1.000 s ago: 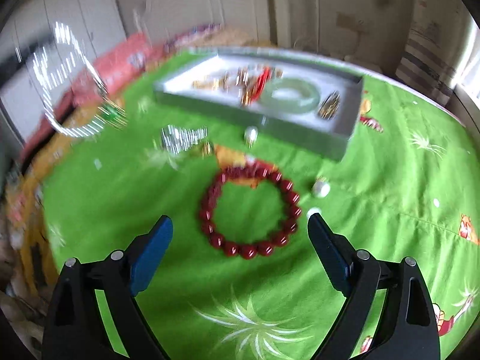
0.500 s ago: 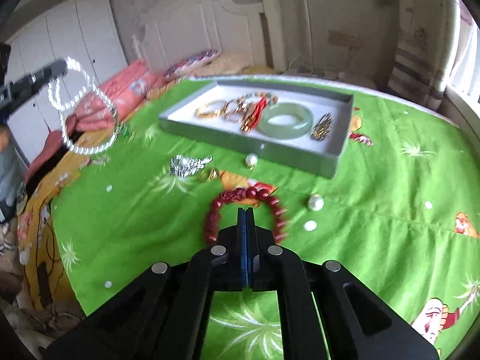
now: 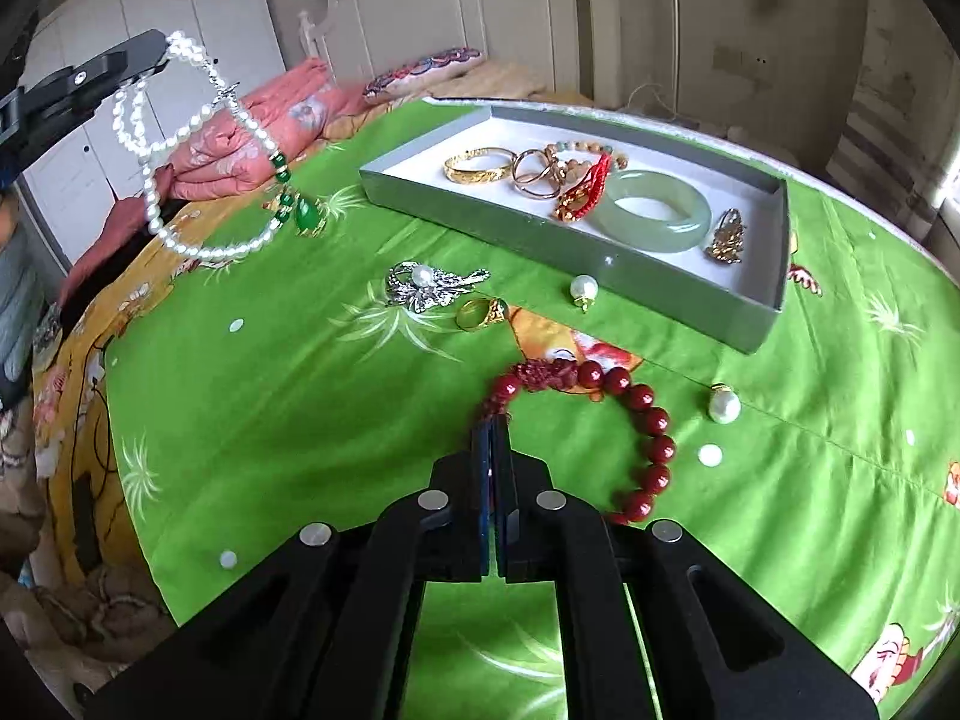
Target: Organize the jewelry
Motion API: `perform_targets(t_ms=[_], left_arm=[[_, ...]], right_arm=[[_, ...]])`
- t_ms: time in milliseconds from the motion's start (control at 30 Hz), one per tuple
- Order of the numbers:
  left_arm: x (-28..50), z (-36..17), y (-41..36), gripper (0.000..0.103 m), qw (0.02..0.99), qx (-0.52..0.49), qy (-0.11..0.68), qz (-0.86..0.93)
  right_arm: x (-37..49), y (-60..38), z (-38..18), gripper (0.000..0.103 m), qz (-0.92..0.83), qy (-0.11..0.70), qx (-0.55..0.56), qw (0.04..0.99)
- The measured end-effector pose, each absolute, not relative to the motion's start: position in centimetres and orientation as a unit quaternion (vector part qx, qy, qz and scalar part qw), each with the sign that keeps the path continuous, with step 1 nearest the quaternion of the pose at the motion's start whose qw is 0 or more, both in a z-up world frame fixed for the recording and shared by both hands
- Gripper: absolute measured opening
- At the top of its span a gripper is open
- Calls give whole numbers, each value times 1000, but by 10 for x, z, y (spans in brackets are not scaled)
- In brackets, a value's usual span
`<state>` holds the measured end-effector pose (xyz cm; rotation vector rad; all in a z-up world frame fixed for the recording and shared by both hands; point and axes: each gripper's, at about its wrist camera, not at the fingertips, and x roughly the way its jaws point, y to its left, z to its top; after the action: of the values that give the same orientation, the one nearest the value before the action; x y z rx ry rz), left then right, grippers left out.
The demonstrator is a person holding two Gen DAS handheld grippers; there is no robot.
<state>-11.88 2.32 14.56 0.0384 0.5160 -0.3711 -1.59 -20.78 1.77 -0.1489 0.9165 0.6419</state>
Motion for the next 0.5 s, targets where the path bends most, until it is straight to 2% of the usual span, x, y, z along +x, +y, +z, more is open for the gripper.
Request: perform_targets(t_ms=[133,200,233,267,300,333,400,467,500], left_arm=[[-117,143,20,7,947,27,259,-188],[-116,140,18,7,946,30,262,-190],[-115,138,17,7,945,30,265,-191],[-114,137,16,7,944,29,268,-192],[-112,136,16,7,943,29,270,-194],[-112,135,14,7,942,28,272,-196],[-117,134,11,7,942,36,267,-199],[-118,132,12,7,943,33,266,-199],[-118,131,14,7,942,29,268,-199]], right_arm=[[-13,-219,19,5,321,449,-17,834],[-9,-218,15,14,314,463,-5,829],[-8,-214,8,39,320,472,-2,822],[-13,-211,10,69,328,447,-10,832],[-19,-198,11,77,341,456,-59,820],[-24,-189,13,91,336,467,-94,813],[-26,-187,18,90,328,465,-97,817],[-24,-185,14,73,322,472,-96,815],[-23,-186,13,69,312,466,-101,822]])
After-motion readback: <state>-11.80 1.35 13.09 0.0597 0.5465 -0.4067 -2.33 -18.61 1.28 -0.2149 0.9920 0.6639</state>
